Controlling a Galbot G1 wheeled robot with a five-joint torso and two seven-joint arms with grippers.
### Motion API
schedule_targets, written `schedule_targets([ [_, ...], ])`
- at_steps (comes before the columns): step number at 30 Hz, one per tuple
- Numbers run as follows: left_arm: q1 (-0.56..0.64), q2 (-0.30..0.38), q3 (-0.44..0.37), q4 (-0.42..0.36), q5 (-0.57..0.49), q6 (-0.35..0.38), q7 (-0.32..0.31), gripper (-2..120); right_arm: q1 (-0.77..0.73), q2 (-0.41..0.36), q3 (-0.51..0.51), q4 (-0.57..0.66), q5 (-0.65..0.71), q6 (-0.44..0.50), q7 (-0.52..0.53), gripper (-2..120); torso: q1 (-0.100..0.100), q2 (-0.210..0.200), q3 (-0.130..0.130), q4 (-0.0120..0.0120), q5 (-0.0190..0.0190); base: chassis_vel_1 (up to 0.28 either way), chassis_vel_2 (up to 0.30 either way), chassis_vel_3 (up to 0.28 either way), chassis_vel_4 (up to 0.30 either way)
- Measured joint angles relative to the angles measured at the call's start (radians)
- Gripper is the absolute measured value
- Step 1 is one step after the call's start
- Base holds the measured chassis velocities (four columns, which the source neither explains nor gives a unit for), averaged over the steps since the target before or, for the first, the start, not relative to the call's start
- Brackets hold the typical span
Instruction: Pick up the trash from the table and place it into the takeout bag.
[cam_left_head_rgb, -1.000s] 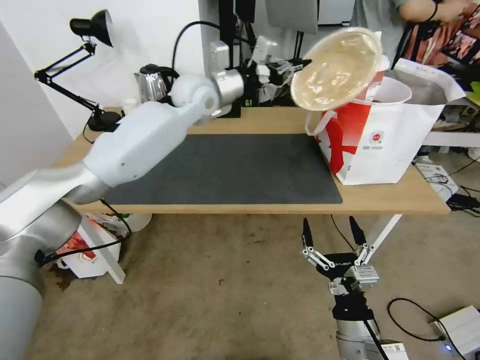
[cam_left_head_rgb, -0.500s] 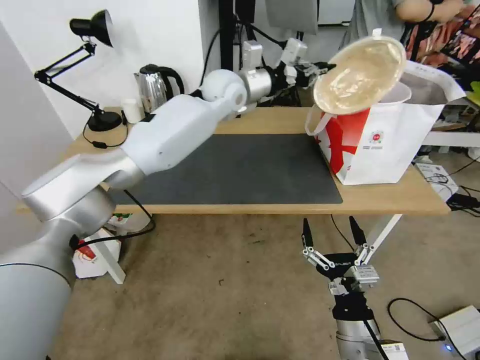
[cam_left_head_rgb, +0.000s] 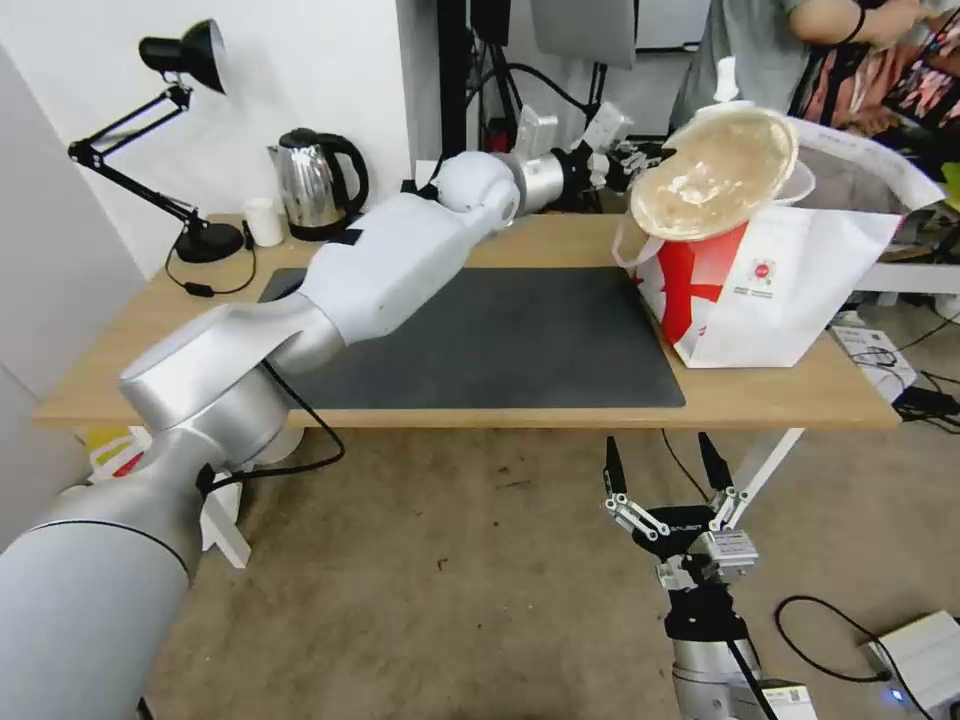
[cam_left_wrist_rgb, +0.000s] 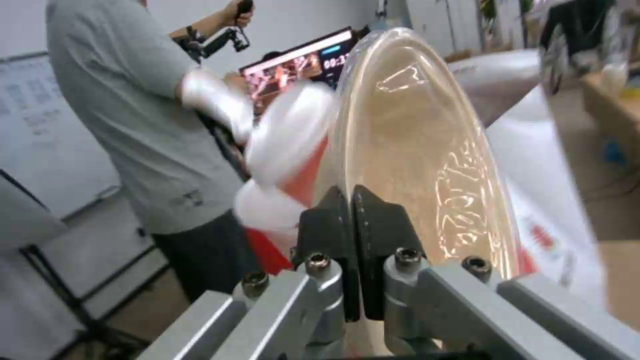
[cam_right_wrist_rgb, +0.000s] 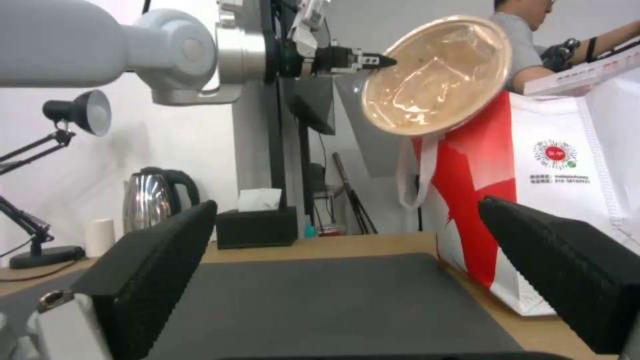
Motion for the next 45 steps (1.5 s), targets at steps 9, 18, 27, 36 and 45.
schedule_targets([
  [9,-0.043,-0.017,-0.005,0.04,0.026,-0.01,0.001,0,0.0,0.0,0.0,0.0,0.0,0.0,0.0,100,0.0,0.0,0.0,0.0004,0.0,0.0,0.0,0.0,0.0],
  [18,-0.138,-0.082,0.032,0.096,0.009,-0.009,0.0,0,0.0,0.0,0.0,0.0,0.0,0.0,0.0,100,0.0,0.0,0.0,-0.0001,0.0002,0.0,0.0,0.0,0.0],
  [27,-0.21,-0.11,0.082,0.118,-0.024,-0.008,-0.028,0,0.0,0.0,0.0,0.0,0.0,0.0,0.0,100,0.0,0.0,0.0,0.0,0.0,0.0,0.0,0.0,0.0],
  [36,-0.199,-0.11,0.144,0.123,-0.038,-0.016,-0.063,0,0.0,0.0,0.0,0.0,0.0,0.0,0.0,100,0.0,0.0,0.0,-0.0001,0.0,0.0,0.0,0.0,0.0],
  [45,-0.164,-0.109,0.197,0.156,-0.025,-0.047,-0.085,0,0.0,0.0,0.0,0.0,0.0,0.0,0.0,100,0.0,0.0,0.0,0.0,-0.0001,0.0,0.0,0.0,0.0],
])
